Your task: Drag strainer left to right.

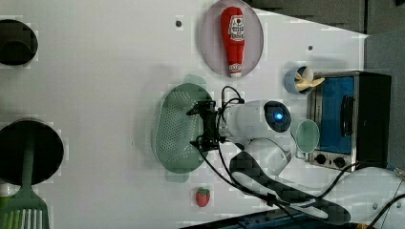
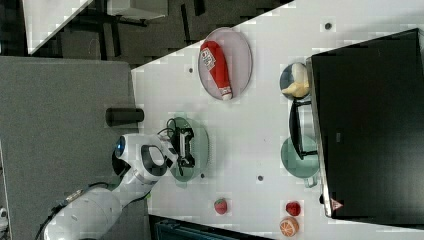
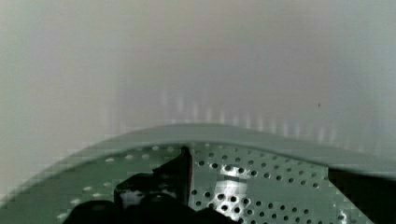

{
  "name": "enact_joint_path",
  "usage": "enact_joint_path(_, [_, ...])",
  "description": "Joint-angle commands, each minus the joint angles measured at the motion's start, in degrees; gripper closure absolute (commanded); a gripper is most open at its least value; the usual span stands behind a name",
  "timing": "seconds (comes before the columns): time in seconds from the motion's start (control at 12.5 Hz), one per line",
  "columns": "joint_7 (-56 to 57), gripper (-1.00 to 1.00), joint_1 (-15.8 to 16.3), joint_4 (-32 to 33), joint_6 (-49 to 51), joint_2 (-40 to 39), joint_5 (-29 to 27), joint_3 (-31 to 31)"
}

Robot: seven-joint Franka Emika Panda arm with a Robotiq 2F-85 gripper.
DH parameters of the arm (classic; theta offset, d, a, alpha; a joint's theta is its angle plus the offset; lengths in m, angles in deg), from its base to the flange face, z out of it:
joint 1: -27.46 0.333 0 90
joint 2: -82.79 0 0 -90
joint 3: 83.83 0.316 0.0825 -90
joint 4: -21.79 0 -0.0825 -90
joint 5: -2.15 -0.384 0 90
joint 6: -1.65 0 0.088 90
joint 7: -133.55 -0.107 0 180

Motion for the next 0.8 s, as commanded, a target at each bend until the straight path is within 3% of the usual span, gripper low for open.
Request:
enact_joint_path(0.08, [0.8,-1.00,-3.1,2.2,-0.5,4.3,0.0,-1.1])
enact_joint_path(0.8, [11.8,-1.00,-10.1,7.4,-1.2,8.1,0.0,-5.9])
